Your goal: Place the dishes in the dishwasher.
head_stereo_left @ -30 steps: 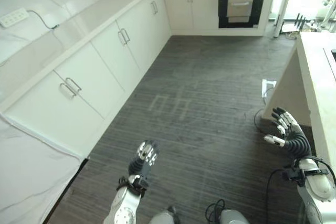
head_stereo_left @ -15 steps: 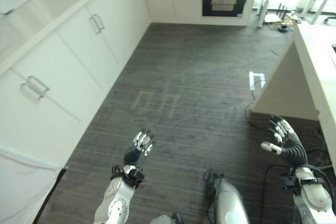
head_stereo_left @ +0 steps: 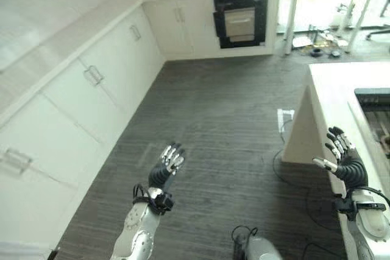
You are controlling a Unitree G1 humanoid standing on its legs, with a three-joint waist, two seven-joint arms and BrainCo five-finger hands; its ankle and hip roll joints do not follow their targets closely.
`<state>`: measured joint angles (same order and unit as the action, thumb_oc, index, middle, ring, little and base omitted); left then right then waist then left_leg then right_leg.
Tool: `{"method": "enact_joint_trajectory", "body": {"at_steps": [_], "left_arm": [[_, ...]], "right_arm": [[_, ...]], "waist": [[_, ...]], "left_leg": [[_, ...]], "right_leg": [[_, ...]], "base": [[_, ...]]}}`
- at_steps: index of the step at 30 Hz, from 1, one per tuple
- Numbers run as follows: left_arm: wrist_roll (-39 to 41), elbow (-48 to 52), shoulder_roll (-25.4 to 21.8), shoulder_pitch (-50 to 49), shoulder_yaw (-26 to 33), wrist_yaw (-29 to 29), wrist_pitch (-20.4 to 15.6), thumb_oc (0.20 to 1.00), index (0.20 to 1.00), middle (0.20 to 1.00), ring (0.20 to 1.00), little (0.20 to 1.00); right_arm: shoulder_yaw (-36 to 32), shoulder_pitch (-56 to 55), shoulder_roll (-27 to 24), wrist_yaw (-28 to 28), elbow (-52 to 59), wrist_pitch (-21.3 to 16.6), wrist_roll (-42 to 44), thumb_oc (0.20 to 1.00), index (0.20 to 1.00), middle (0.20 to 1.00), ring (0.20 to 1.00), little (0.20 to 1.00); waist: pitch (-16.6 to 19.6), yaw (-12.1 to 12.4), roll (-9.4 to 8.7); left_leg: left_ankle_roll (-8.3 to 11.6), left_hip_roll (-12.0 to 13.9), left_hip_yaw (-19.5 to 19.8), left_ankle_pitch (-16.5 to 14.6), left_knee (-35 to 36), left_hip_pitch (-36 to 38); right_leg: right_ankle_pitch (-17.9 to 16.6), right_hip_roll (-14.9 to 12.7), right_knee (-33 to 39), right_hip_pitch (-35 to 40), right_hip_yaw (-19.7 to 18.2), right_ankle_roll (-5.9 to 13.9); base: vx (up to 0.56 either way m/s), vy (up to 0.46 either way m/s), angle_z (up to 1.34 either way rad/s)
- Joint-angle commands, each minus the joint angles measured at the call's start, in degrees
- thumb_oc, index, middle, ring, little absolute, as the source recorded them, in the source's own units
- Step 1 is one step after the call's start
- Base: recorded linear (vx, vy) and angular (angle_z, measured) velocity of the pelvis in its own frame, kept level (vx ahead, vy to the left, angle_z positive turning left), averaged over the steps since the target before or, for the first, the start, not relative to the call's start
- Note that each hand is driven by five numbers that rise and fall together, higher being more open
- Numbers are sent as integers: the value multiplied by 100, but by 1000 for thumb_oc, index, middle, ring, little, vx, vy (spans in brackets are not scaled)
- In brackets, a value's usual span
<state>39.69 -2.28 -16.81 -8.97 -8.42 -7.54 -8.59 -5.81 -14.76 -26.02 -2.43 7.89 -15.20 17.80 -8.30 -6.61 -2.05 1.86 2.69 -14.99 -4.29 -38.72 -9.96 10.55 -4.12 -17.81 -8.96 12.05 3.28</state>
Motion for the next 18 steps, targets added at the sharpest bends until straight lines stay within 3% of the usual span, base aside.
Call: {"method": "enact_joint_trajectory", "body": {"at_steps": [1, 2, 4, 6, 8, 9, 10, 18], "left_arm": [[-4, 331, -150, 94, 373, 140, -666, 1000, 1000, 1000, 1000, 1000], [75, 302, -169, -6, 447, 328, -804, 1000, 1000, 1000, 1000, 1000], [96, 263, -162, -105, 507, 395, -873, 1000, 1000, 1000, 1000, 1000], [120, 178, -108, -236, 574, 304, -989, 1000, 1000, 1000, 1000, 1000], [140, 188, -47, -338, 641, 152, -1054, 1000, 1000, 1000, 1000, 1000], [182, 162, -101, -292, 663, -9, -1024, 1000, 1000, 1000, 1000, 1000], [191, 162, -115, -252, 656, -46, -1025, 1000, 1000, 1000, 1000, 1000], [141, 617, -375, 169, 771, -79, -1015, 1000, 1000, 1000, 1000, 1000]], "right_arm": [[-33, 238, -261, 173, 265, -277, 20, 1000, 1000, 1000, 1000, 1000], [59, 262, -230, 408, 275, -222, 39, 1000, 1000, 1000, 1000, 1000], [116, 273, -214, 510, 306, -153, 25, 1000, 1000, 1000, 1000, 1000], [167, 274, -156, 497, 304, -138, -42, 1000, 1000, 1000, 1000, 1000], [236, 292, -80, 266, 353, -119, -142, 1000, 1000, 1000, 1000, 1000], [184, 214, -38, 52, 424, -109, -170, 1000, 1000, 1000, 1000, 1000], [139, 169, -21, -10, 454, -110, -150, 1000, 1000, 1000, 1000, 1000], [-236, -180, 159, -357, 701, -14, -155, 1000, 1000, 1000, 1000, 1000]], "waist": [[-79, -65, -65], [-34, -7, 105], [61, 88, 171], [84, 165, 229], [49, 220, 278], [61, 101, 329], [84, 62, 342], [261, -206, 375]], "left_leg": [[52, -67, 96, 226, 2154, 618], [106, 80, 818, -79, 2154, -80], [209, 90, 1386, -53, 2154, -455], [280, 57, 1682, 31, 2154, -599], [227, -16, 1693, -107, 2154, -503], [213, 151, 1383, -201, 2154, -352], [186, 130, 1356, -266, 2154, -284], [-94, -76, 1112, -581, 2154, 22]], "right_leg": [[-291, 196, 62, 129, -671, -21], [-215, 525, 62, 141, -1024, 2], [-133, 690, 62, 170, -1295, -24], [-15, 787, 62, 287, -1488, -53], [67, 739, 62, 418, -1586, -17], [74, 582, 62, 469, -1455, 25], [67, 532, 62, 483, -1441, 49], [-116, 160, 62, 360, -1316, 269]], "base": [[243, 168, -156], [273, 188, -153], [215, 111, -159], [230, 101, -207], [297, 214, -208], [272, 272, -170], [209, 236, -111], [156, 211, 0]]}}
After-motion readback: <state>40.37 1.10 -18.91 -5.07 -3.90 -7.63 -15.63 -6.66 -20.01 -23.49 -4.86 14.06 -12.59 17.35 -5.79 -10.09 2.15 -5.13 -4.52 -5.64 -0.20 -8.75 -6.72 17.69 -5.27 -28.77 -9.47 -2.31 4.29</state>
